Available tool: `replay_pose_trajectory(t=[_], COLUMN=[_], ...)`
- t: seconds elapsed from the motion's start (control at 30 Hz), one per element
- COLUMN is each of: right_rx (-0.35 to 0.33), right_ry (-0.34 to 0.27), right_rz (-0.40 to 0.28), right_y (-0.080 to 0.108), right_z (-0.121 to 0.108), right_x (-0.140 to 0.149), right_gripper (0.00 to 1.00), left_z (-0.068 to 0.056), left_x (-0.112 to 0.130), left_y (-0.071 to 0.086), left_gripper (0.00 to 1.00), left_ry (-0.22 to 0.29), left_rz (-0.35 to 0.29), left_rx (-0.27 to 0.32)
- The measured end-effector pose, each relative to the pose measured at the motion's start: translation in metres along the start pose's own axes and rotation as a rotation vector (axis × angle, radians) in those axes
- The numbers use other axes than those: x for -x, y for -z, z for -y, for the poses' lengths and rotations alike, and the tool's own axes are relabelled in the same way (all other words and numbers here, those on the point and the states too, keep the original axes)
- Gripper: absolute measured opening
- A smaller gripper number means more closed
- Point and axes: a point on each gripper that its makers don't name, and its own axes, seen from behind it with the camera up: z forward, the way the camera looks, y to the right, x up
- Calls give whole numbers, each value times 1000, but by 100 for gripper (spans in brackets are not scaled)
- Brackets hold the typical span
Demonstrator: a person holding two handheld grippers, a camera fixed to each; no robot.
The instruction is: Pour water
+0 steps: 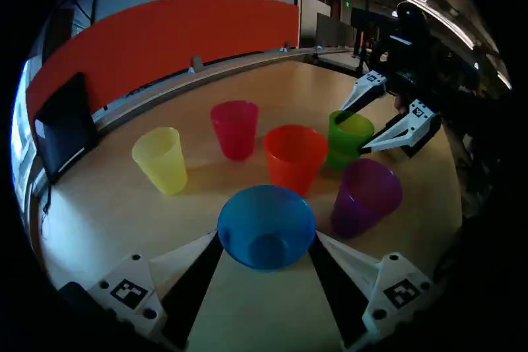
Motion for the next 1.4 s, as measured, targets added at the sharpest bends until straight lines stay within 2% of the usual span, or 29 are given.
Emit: replay_pose_trajectory(t=[0.2, 0.4, 0.67, 1.07, 1.4], right_rx=[5, 16, 38, 106, 182], right_ry=[-2, -13, -21, -59, -91], right_rz=[1, -2, -2, -30, -86], right_y=[1, 4, 12, 44, 75], right_z=[0, -1, -2, -8, -9], right_x=[1, 0, 6, 17, 19], right_gripper=[93, 99, 100, 100, 100], left_z=[-1, 0, 0, 3, 1], left_x=[2, 5, 12, 22, 23], left_y=[0, 1, 9, 38, 66], left_gripper=[89, 97, 97, 97, 97], left_ry=[13, 16, 41, 72, 107], left_rz=[10, 21, 33, 8, -42], left_rx=[9, 2, -4, -45, -96])
